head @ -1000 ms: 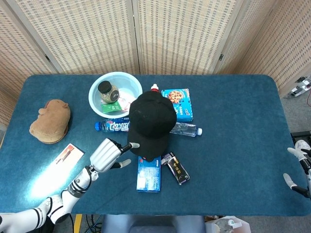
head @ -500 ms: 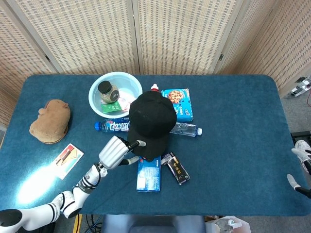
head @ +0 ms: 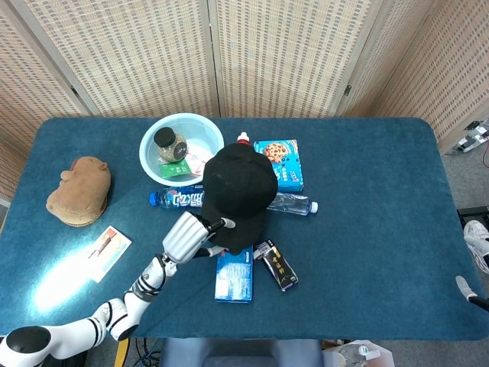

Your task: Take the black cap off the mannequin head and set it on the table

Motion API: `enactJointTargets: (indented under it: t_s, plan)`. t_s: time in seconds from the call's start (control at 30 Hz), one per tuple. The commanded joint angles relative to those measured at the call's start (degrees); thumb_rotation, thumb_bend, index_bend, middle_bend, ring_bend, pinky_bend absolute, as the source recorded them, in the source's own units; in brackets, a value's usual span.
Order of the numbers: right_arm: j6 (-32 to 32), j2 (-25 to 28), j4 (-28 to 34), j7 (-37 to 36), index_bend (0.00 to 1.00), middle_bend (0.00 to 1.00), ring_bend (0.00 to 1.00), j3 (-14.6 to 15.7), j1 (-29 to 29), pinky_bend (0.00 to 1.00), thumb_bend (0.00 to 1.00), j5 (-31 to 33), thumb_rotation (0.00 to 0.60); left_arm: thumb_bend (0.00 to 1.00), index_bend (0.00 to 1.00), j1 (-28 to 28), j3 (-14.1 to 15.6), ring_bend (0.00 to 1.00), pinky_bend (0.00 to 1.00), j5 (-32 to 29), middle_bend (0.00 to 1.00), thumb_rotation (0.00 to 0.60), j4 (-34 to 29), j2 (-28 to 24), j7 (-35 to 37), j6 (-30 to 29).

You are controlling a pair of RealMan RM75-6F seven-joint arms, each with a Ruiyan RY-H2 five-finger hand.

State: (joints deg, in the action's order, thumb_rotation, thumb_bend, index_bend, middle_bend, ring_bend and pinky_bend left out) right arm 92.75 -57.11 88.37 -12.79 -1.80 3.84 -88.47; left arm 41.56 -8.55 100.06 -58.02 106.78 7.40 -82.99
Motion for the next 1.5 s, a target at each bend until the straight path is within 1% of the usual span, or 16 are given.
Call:
enactJointTargets:
  t_s: [0.03,0.37,0.57,0.7,0.93,1.13,1.33,1.5]
  plan:
    - [-0.01,0.00,-0.01,-0.06,0.22,0.27,0.17,0.00,0.03,0.16,0.31,0.00,0.600,0.18,0.42,0.18,-0.26,0.98,1.00,-0.62,1.00,0.600,0.05,0.15,0.59,-0.20]
    - [0.00,0.06,0.14,0.05,0.22,0.27,0.17,-0.08,0.10,0.16,0.31,-0.10,0.600,0.37,0.43,0.59,0.06,0.98,1.00,-1.23,1.00,0.600,0.15,-0.26,1.49,-1.21]
    - [-0.04,0.12,0.37,0.33,0.22,0.27,0.17,-0.13,0.08,0.16,0.31,-0.16,0.600,0.42,0.48,0.70,0.06,0.98,1.00,-1.86,1.00,0.600,-0.34,-0.35,2.68,-1.53]
    - [-0.07,0.22,0.53,0.46,0.22,0.27,0.17,-0.14,0.13,0.16,0.31,-0.10,0.600,0.43,0.51,0.80,-0.08,0.99,1.00,-2.26,1.00,0.600,-0.80,-0.54,3.49,-1.82]
    - [0.07,0.42,0.66,0.52,0.22,0.27,0.17,-0.26,0.24,0.16,0.31,0.00,0.600,0.43,0.57,1.75,-1.35,0.99,1.00,-2.06,1.00,0.600,0.32,-0.97,2.91,-3.54]
    - [0.14,0.47,0.80,0.60,0.22,0.27,0.17,-0.30,0.28,0.16,0.31,-0.05,0.600,0.44,0.60,2.49,-1.86,0.99,1.00,-1.90,1.00,0.600,0.02,-1.40,3.02,-4.47]
    - [0.37,0.58,0.92,0.69,0.22,0.27,0.17,-0.30,0.42,0.16,0.31,-0.16,0.600,0.44,0.60,3.66,-2.70,0.99,1.00,-1.97,1.00,0.600,-1.23,-1.58,2.35,-4.63]
    - [0.53,0.66,0.95,0.63,0.22,0.27,0.17,-0.30,0.58,0.16,0.31,-0.13,0.600,0.44,0.60,5.39,-4.72,0.99,1.00,-2.73,1.00,0.600,-2.33,-1.43,0.86,-4.29]
